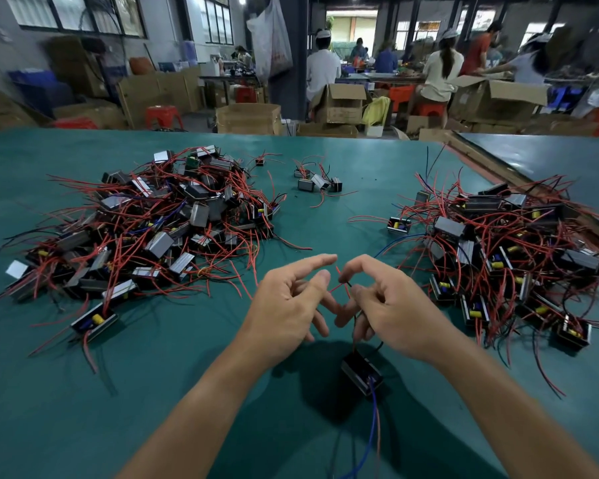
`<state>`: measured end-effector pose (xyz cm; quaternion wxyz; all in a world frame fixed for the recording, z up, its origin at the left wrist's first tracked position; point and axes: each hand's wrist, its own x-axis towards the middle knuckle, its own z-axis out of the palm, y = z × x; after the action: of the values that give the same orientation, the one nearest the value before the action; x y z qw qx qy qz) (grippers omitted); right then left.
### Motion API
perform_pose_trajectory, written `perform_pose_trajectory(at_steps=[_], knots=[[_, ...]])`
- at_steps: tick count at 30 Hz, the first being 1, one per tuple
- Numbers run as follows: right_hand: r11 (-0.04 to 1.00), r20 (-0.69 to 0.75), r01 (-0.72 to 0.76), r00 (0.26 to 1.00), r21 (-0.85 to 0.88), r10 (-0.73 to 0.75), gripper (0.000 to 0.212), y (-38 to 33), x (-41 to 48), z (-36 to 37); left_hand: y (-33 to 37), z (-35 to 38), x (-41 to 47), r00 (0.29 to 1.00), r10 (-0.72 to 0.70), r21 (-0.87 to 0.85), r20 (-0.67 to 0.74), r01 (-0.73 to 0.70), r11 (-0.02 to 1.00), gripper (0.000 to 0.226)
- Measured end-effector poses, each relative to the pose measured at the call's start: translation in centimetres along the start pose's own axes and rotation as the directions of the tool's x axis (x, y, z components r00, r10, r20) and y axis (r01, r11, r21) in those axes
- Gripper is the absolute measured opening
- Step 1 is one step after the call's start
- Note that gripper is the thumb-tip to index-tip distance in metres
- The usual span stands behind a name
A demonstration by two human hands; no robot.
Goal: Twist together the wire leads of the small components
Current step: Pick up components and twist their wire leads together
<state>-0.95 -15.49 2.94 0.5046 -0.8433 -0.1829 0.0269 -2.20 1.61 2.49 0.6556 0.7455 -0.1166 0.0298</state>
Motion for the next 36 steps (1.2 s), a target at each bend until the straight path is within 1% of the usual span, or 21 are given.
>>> perform_pose_trajectory(at_steps=[2, 4, 6, 8, 10, 12, 18, 22, 25, 27, 30, 36], knots=[[0.999, -0.033, 0.038, 0.999, -0.004, -0.038, 0.022, 0.3, 0.1, 0.1, 0.0, 0.0, -0.1, 1.000, 0.010, 0.025, 0.008, -0.010, 1.000, 0.029], [0.993, -0.101, 0.119, 0.988, -0.023, -0.121, 0.015, 0.4, 0.2, 0.2, -0.1, 0.1, -0.2, 0.999, 0.017, 0.061, 0.029, -0.018, 0.998, 0.028], [0.973, -0.185, 0.217, 0.956, -0.074, -0.228, 0.016, 0.2, 0.1, 0.1, -0.2, 0.2, -0.3, 0.999, 0.022, 0.101, 0.047, -0.027, 0.995, 0.028], [0.961, -0.255, 0.260, 0.927, -0.093, -0.275, 0.020, -0.1, 0.0, -0.2, -0.4, 0.3, -0.3, 0.998, 0.029, 0.123, 0.059, -0.036, 0.992, 0.029], [0.964, -0.279, 0.264, 0.923, -0.039, -0.264, 0.018, -0.2, -0.1, -0.5, -0.5, 0.3, -0.4, 0.997, 0.038, 0.135, 0.072, -0.047, 0.990, 0.031], [0.967, -0.269, 0.254, 0.934, 0.034, -0.236, 0.017, -0.4, 0.0, -0.6, -0.6, 0.3, -0.4, 0.995, 0.048, 0.158, 0.090, -0.062, 0.986, 0.032], [0.969, -0.220, 0.224, 0.955, 0.103, -0.198, 0.014, -0.4, -0.1, -0.6, -0.1, 0.5, -0.6, 0.988, 0.070, 0.173, 0.141, -0.094, 0.980, 0.030], [0.961, -0.192, 0.191, 0.969, 0.200, -0.153, 0.016, -0.3, 0.0, -0.5, -0.2, 0.4, -0.6, 0.984, 0.078, 0.197, 0.158, -0.109, 0.974, 0.025], [0.963, -0.160, 0.182, 0.975, 0.198, -0.152, 0.018, -0.4, -0.1, -0.4, -0.2, 0.2, -0.5, 0.987, 0.081, 0.251, 0.142, -0.115, 0.961, 0.028], [0.965, -0.164, 0.185, 0.974, 0.186, -0.155, 0.019, -0.6, -0.1, -0.4, -0.2, 0.1, -0.6, 0.987, 0.083, 0.282, 0.141, -0.120, 0.952, 0.030], [0.965, -0.170, 0.180, 0.974, 0.192, -0.148, 0.015, -0.6, -0.1, -0.7, -0.1, 0.1, -0.7, 0.988, 0.071, 0.246, 0.136, -0.104, 0.964, 0.025], [0.968, -0.204, 0.176, 0.969, 0.176, -0.139, 0.017, -1.0, -0.2, -0.7, 0.3, 0.3, -0.5, 0.995, 0.027, 0.117, 0.101, -0.038, 0.992, 0.025]])
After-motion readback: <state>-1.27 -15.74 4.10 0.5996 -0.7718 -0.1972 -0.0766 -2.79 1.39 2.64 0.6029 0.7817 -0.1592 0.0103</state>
